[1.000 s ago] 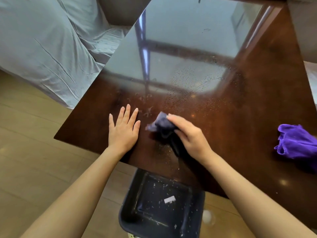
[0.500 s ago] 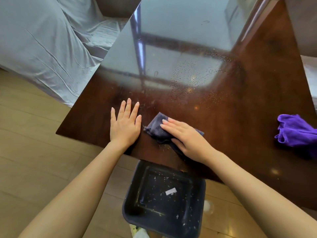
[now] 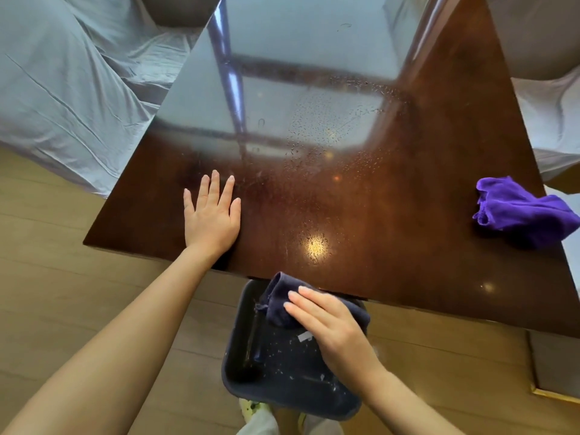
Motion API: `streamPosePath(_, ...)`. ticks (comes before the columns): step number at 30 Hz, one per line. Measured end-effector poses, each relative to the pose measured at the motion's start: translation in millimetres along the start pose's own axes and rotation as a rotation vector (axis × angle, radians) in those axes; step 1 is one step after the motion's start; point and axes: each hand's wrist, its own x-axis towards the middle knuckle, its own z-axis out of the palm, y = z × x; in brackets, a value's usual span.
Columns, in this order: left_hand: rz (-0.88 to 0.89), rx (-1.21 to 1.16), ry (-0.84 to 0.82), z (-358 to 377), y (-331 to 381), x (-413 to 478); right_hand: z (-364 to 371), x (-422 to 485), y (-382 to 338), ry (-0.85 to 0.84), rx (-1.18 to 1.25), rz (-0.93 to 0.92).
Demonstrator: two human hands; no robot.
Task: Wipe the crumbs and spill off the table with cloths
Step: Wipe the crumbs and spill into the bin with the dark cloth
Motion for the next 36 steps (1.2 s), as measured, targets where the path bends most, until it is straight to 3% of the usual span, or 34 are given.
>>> streamPosePath(5, 0.002, -0.022, -0.012, -3, 2, 0, 15, -26, -5, 0.029, 0.025, 0.069)
streamPosePath(11, 0.111, -0.15, -0.009, -21, 20, -15, -18, -12, -14, 0.155, 0.099, 0.124)
streamPosePath(14, 0.28, -0.378, 0.024, -47, 49, -33, -49, 1, -20, 0.212, 0.141, 0.093)
streamPosePath(17, 0.56, -0.586, -0.043, -80, 91, -58, -86, 10, -14, 0.274, 0.164, 0.131)
streamPosePath(21, 0.849, -0.555, -0.139, -94, 152, -77, -135, 7, 13, 0.345, 0.144, 0.176)
streamPosePath(30, 0.837, -0.482, -0.216, -46, 304, -85, -202, -67, 113, 0.238, -0.091, 0.387)
streamPosePath(36, 0.812, -0.263, -0.267, -8, 371, -99, -210, -111, 166, 0.203, -0.115, 0.451)
